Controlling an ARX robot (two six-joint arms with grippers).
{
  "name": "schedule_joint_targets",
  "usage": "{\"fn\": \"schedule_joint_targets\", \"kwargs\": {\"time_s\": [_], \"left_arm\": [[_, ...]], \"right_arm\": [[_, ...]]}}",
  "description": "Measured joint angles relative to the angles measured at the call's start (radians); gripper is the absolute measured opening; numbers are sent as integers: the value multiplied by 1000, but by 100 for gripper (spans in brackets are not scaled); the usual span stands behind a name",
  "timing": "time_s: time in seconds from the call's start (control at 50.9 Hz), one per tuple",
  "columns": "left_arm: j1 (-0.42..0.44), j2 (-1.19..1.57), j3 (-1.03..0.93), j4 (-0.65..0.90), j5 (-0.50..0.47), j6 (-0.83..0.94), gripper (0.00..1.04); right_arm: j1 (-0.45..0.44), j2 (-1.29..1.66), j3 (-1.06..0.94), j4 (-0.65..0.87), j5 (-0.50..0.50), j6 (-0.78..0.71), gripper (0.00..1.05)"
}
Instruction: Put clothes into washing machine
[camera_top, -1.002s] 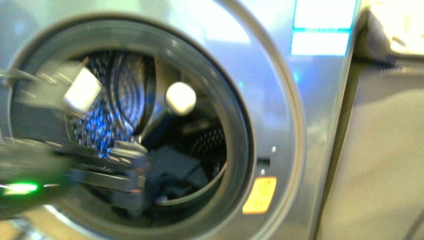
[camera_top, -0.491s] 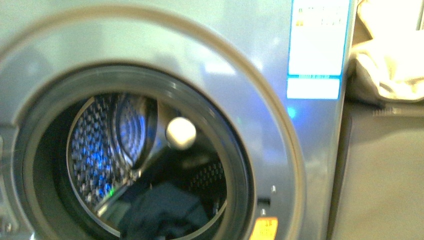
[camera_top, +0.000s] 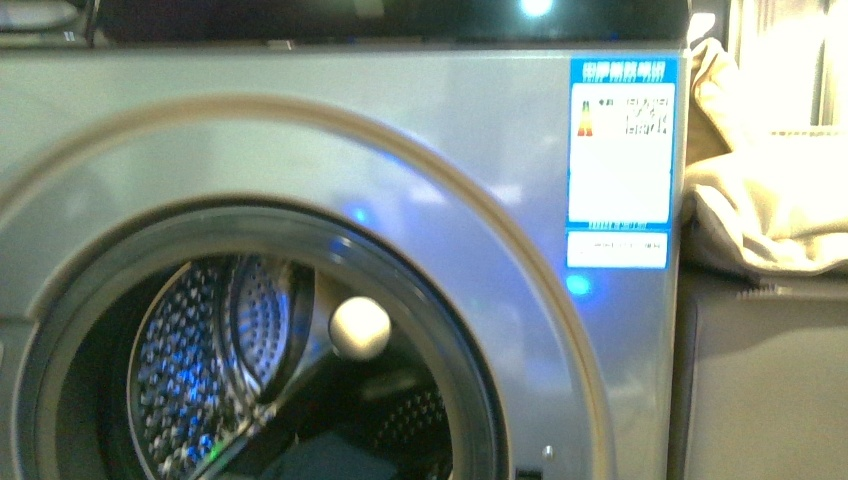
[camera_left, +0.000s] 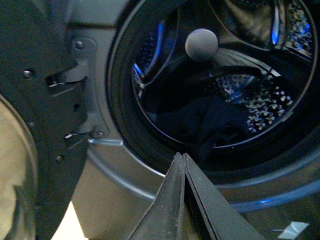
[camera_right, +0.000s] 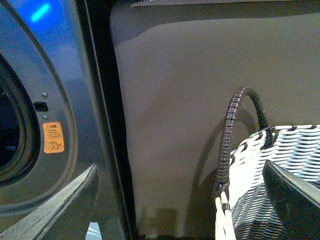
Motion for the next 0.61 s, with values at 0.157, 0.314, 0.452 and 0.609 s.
{"fn": "schedule_joint_targets", "kwargs": {"time_s": [0.157,0.314,0.452,0.609], "left_arm": [[5,-58,-26,-40,7,0,4],[5,-109,-39,-75,7,0,4],[5,-146,-61,-74,8,0,4],[5,-190,-61,-114,7,0,4]], "right_arm": [[0,0,0,0,0,0,97],[0,0,0,0,0,0,97],[0,0,0,0,0,0,97],[0,0,0,0,0,0,97]]}}
